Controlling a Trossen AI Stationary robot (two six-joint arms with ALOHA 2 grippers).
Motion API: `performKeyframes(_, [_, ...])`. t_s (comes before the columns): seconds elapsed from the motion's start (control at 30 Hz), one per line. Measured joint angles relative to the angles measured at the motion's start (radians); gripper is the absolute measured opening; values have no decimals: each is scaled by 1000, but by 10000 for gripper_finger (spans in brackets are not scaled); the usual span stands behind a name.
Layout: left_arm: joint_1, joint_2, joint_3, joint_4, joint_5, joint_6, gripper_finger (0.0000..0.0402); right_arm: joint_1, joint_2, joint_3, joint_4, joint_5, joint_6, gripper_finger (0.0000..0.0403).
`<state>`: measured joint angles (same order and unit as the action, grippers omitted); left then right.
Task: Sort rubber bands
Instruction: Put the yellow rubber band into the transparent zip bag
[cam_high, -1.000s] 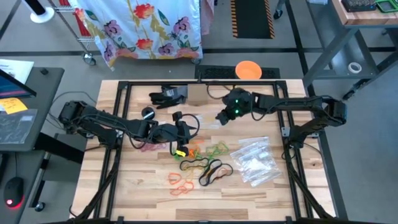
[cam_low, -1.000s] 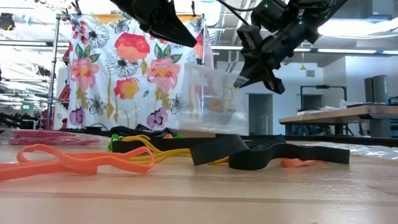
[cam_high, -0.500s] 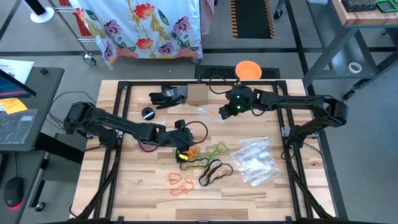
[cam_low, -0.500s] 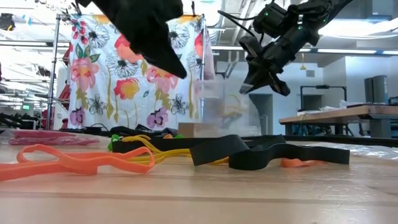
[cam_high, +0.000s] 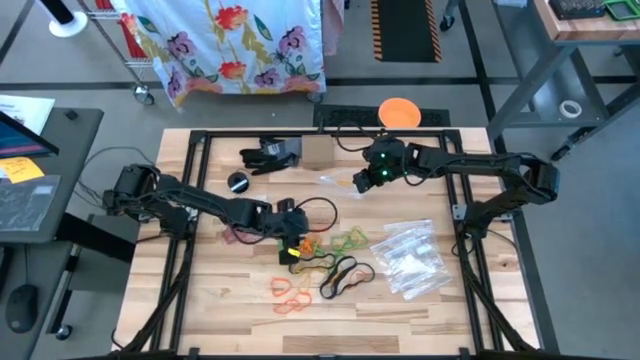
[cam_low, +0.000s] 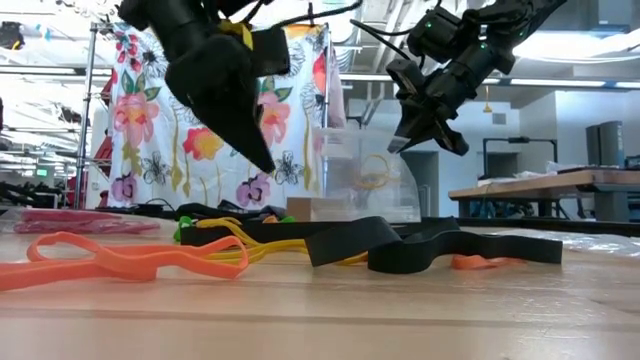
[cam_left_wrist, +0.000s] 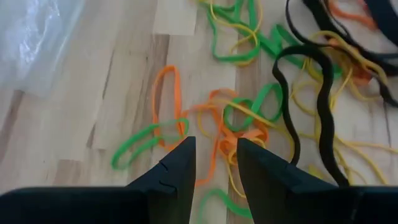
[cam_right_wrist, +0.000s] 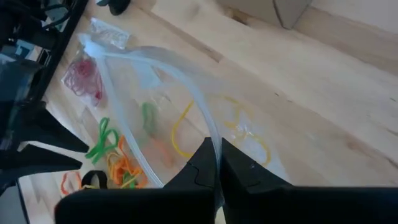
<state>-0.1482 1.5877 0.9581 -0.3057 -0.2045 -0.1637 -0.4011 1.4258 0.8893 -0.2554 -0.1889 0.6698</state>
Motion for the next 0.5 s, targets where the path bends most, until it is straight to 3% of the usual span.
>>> performKeyframes(0.23, [23,146,-1,85,209,159,111,2,0,0,-12,0,0,0])
performKeyframes(0.5, [68,160,1,42,228,134,110,2,1,0,-25,-1,-14,0])
